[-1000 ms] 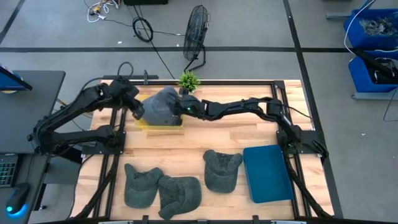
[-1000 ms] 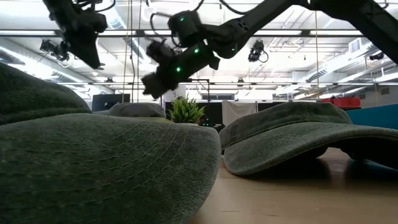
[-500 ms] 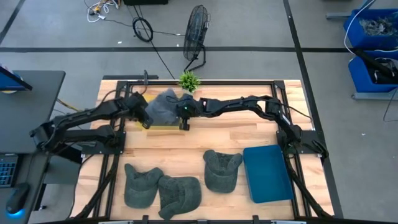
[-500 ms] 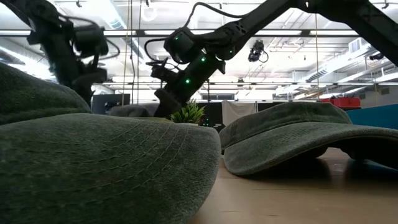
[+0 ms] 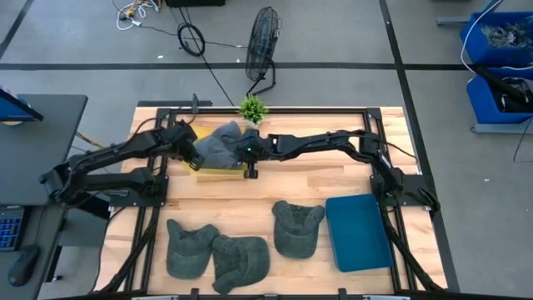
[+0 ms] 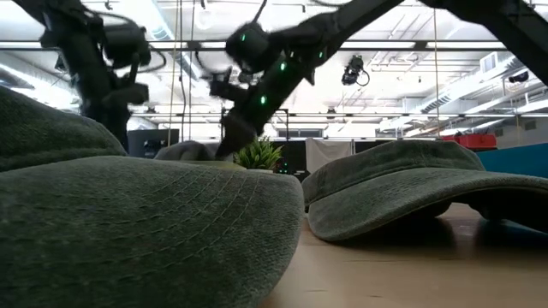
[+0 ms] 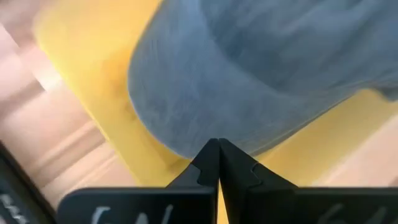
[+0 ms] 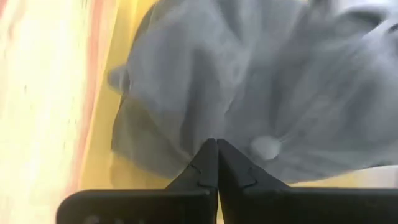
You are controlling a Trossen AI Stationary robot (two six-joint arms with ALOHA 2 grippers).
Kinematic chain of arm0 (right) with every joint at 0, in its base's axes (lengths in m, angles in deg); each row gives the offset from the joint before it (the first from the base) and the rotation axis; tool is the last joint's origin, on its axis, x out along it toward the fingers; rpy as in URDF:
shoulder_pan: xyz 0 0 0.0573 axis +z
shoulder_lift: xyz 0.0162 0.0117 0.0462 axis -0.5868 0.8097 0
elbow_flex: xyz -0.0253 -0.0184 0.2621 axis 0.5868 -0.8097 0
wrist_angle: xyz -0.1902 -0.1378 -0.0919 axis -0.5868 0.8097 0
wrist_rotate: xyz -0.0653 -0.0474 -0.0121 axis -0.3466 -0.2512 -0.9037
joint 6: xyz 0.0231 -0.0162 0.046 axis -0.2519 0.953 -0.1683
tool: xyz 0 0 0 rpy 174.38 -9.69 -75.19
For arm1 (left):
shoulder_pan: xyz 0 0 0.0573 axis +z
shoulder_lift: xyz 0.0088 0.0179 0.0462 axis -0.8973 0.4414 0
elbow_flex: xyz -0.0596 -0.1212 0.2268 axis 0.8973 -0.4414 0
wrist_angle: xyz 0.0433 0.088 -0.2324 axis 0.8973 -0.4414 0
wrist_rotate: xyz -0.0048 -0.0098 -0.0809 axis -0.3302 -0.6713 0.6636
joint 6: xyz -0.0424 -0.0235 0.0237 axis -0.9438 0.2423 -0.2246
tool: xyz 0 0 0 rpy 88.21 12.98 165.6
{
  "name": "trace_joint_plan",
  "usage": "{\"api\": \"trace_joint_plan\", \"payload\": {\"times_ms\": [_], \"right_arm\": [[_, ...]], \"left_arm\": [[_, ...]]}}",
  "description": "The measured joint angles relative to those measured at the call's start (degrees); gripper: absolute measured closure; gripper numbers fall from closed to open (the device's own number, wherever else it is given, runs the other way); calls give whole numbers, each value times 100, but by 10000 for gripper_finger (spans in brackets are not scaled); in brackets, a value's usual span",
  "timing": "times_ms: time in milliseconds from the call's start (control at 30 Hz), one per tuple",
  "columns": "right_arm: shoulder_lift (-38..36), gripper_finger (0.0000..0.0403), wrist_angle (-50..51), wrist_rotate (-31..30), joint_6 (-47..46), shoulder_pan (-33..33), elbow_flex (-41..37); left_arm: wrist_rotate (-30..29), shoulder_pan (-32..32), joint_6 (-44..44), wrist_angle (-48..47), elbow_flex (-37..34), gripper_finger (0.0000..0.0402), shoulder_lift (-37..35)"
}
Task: Pick & Place hat
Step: Put the blue cap into the yellow bin, then put the right black cap into the blue bin
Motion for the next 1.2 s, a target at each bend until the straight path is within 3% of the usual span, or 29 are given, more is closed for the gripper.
{"api": "trace_joint_plan", "payload": {"times_ms": [200, 467, 667, 933, 1200], "right_arm": [[-647, 401, 280, -312, 97, 121, 0], [-1665, 398, 1813, -368, -28, 522, 2], [-2215, 368, 2965, 281, -824, 999, 4], [-2111, 296, 3854, 958, -2379, 1632, 2], [-1629, 259, 4530, 1341, -3682, 2161, 2]], "left_arm": [[-7, -91, 384, -219, 635, 393, -405], [-1, -723, 667, -85, 893, 393, -675], [4, -1104, 906, -29, 891, 362, -657], [-1, -1204, 903, 132, 891, 309, -661], [-3, -1206, 876, 131, 887, 303, -661]]}}
